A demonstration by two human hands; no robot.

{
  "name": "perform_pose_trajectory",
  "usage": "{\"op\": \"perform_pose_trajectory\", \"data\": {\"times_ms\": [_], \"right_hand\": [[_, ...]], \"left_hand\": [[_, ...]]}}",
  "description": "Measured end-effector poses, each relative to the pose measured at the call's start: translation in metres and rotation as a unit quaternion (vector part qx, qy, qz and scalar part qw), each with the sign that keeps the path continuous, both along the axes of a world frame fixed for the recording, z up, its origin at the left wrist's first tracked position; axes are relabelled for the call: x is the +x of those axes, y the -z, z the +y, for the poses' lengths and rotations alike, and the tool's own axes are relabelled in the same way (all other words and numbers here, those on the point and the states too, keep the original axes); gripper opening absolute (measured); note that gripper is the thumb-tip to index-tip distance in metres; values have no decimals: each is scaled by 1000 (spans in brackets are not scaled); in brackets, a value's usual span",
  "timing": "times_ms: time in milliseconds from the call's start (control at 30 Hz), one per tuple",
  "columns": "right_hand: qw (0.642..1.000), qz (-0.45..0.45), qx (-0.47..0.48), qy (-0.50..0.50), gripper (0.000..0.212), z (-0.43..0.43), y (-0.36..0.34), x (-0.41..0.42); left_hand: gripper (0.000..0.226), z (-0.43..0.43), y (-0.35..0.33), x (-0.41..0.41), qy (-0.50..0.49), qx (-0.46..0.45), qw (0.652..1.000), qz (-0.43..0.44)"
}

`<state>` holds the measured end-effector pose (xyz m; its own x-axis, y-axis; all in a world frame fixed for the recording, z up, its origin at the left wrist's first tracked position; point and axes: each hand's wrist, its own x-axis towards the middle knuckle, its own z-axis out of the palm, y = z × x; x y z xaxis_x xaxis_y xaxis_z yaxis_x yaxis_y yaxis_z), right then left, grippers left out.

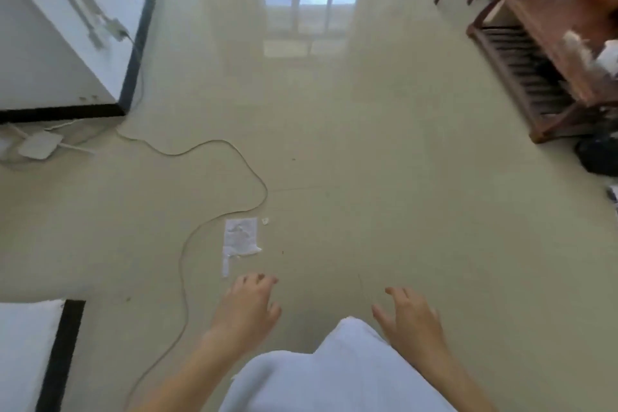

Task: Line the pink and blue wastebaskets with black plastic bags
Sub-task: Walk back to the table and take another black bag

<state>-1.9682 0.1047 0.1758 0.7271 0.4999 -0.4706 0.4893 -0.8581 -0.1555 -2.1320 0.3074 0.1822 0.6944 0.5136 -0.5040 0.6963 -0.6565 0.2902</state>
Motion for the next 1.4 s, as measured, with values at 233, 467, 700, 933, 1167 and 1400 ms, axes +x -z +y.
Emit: {"op": "perform_pose_trajectory", "data": {"times_ms": [233, 467, 700, 933, 1167, 1400], "right_hand": [[986, 5, -5, 169, 46, -108, 0, 128], [950, 20, 40, 309, 43, -142, 4, 223], [918, 26, 45, 393, 43, -133, 20, 369], [873, -20, 54, 484, 41, -130, 10, 534], [834, -6, 35, 551, 43, -169, 19, 666], [851, 17, 23, 525, 45, -226, 27, 848]], "left_hand": [[43, -67, 6, 223, 97, -74, 991, -59], [40, -89, 7, 365, 171, -61, 982, -45], [44, -63, 11, 545, 272, -1, 962, -15], [47, -55, -13, 753, 350, 25, 936, -33], [52, -90, 3, 916, 365, -3, 931, -4], [52, -157, 13, 1100, 350, -23, 936, -4]]}}
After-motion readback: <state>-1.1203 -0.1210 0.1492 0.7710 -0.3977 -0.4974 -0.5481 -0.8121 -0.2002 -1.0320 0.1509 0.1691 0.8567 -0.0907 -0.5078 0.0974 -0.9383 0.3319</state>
